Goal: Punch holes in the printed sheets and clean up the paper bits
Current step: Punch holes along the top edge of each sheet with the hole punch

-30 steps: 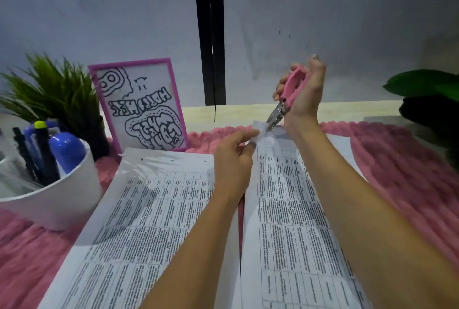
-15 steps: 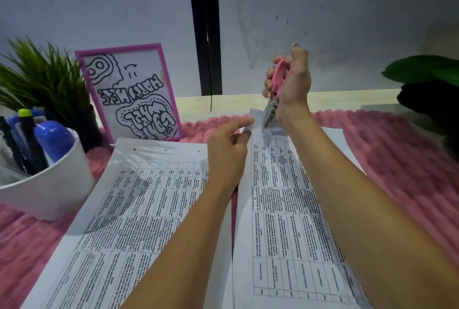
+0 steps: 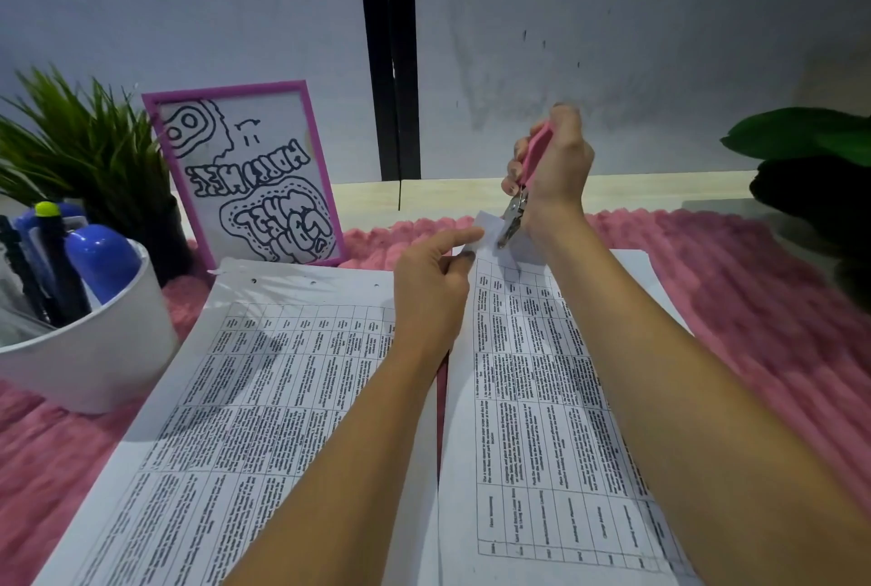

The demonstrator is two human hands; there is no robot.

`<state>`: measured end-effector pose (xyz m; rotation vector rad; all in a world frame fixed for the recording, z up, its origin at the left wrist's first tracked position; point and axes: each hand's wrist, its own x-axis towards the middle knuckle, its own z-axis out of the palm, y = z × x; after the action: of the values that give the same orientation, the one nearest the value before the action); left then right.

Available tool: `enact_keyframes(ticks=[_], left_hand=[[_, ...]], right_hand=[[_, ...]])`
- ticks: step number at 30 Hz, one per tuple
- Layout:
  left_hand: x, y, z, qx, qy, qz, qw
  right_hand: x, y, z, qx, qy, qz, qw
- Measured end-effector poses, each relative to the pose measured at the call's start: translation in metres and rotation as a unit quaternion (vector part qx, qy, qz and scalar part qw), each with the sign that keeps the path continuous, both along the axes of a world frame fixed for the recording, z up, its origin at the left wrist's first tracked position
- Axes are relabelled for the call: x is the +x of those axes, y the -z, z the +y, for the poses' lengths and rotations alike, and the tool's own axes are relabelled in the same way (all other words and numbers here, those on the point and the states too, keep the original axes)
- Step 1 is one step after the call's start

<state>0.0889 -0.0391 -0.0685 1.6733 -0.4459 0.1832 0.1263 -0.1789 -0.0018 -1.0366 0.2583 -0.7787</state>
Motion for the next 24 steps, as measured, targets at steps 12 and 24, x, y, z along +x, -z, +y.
enact_keyframes(ticks=[12, 24], left_hand=[[-0.002, -0.004, -0.002, 0.055, 0.017, 0.021, 0.998], [0.0, -0.004, 0.003, 0.006, 0.052, 0.072, 0.996]], right_hand=[[-0.002, 0.008, -0.003, -0.01, -0.047, 0.017, 0.999], [-0.043, 0.01, -0.062, 0.005, -0.021, -0.002, 1.0]])
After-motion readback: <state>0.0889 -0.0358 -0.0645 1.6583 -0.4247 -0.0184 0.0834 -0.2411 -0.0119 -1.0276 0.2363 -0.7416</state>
